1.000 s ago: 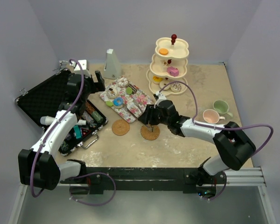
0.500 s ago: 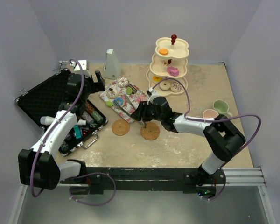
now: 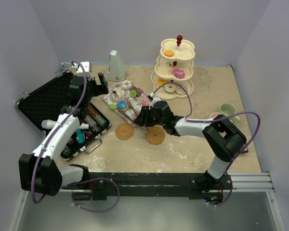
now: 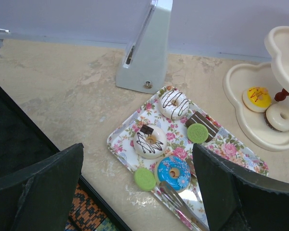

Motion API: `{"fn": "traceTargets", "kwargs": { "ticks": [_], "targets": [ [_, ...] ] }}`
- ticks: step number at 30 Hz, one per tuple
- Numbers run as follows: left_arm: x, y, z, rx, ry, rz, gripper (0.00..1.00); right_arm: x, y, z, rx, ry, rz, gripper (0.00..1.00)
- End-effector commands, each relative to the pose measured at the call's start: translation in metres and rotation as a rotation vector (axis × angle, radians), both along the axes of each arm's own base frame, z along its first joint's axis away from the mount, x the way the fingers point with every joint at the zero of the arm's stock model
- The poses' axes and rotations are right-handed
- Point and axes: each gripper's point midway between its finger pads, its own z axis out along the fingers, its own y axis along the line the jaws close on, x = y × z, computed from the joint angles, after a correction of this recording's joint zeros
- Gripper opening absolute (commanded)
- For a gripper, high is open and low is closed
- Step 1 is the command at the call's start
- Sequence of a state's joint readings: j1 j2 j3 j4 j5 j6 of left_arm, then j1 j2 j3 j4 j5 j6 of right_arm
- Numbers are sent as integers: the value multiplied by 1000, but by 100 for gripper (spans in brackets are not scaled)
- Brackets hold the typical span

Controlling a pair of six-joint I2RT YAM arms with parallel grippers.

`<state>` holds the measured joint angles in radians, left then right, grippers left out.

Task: Serve the afternoon tea

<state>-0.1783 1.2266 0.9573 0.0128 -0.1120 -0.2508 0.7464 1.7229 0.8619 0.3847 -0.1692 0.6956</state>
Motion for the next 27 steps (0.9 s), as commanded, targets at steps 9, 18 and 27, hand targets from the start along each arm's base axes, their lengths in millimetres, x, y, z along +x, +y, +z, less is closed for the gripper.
{"fn": "traceTargets", "kwargs": {
  "ticks": [9,18,27],
  "targets": [
    [4,-2,14,-8,-41,2,100,14,10,61,114,-106,-27,34],
    [4,-4,16,-17,-46,-9,100,26,-42,98,156,-150,-135,31],
    [3,-4,16,-19,-46,-11,100,50,-113,89,83,-165,-269,31]
  ]
}}
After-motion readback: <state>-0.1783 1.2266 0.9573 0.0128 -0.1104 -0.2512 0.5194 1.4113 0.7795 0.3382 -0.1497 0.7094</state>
